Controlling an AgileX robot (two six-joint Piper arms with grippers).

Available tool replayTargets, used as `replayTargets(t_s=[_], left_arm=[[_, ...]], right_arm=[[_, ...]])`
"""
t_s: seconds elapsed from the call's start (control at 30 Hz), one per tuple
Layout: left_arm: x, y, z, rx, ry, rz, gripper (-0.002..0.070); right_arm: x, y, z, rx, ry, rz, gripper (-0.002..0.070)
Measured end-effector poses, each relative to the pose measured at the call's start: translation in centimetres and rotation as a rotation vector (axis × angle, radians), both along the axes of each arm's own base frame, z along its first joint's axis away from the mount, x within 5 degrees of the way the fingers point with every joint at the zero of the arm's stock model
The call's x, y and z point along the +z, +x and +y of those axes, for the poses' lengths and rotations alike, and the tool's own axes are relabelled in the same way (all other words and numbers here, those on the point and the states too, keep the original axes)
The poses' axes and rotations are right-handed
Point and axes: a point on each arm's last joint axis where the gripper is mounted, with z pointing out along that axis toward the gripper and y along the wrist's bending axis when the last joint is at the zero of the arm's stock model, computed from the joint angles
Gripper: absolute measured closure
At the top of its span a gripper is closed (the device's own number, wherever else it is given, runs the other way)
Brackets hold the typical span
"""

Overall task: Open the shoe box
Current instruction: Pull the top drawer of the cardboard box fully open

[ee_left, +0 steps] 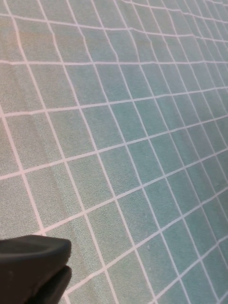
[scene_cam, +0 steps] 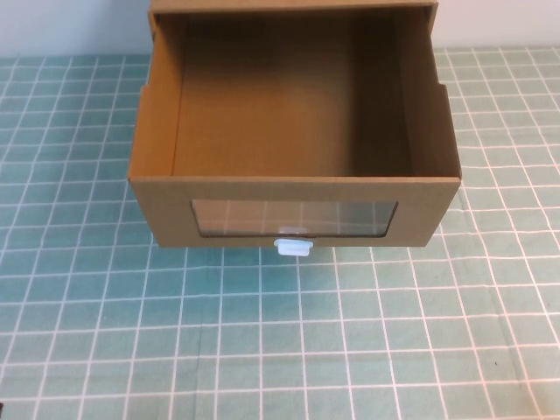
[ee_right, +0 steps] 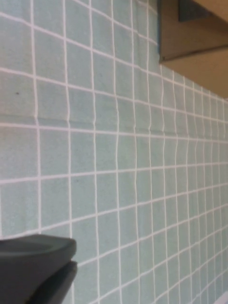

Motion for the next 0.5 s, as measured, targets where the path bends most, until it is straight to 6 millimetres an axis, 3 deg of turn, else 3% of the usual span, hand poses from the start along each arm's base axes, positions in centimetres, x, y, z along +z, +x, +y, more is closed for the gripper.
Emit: replayTargets(t_s=[0.5], left_arm=[[0.00, 0.00, 0.00, 0.000, 0.000, 0.000, 0.0679]], right_arm=[[-0.05, -0.01, -0.24, -0.054, 0.016, 0.005, 0.0689]])
